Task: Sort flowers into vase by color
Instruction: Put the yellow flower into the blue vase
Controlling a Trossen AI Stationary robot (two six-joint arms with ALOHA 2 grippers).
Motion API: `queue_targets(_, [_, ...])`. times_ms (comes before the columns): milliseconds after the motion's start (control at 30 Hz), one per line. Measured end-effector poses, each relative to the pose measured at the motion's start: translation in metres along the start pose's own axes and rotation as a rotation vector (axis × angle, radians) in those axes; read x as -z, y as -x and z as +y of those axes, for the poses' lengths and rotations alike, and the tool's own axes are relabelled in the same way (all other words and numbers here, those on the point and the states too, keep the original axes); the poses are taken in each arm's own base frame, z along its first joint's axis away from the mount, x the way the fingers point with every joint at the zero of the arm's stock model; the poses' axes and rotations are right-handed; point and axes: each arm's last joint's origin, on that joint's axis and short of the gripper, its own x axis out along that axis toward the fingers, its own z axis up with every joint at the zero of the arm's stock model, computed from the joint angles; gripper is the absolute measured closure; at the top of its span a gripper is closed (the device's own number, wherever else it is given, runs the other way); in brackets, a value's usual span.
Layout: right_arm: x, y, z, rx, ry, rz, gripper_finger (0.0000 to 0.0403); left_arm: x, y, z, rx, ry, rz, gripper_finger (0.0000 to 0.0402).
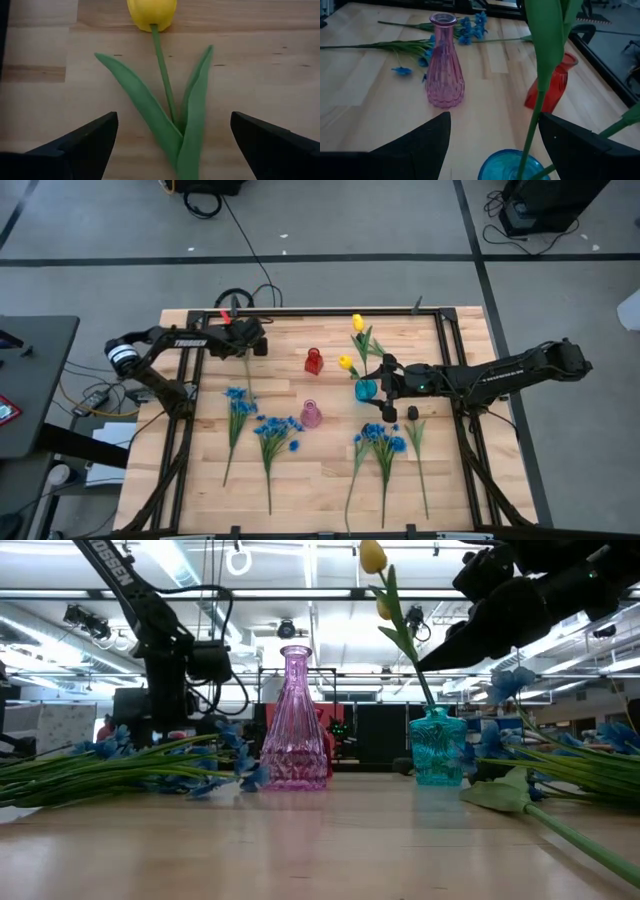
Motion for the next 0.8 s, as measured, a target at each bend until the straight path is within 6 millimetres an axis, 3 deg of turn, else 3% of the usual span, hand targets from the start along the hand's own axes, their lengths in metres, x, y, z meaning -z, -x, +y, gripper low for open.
queue_targets(433, [-0.0004, 0.0000, -0.0001, 0.001, -0.007, -0.004, 0.0090, -0.0018, -0.0029, -0.0032, 0.056, -0.032, 0.022, 0.0016])
queue_targets(800, [-0.0004, 0.0000, 0.0001, -0.003, -0.017, -0.004, 0.0090, -0.0033, -0.0035, -0.0024, 0.053, -0.028, 0.015, 0.0191])
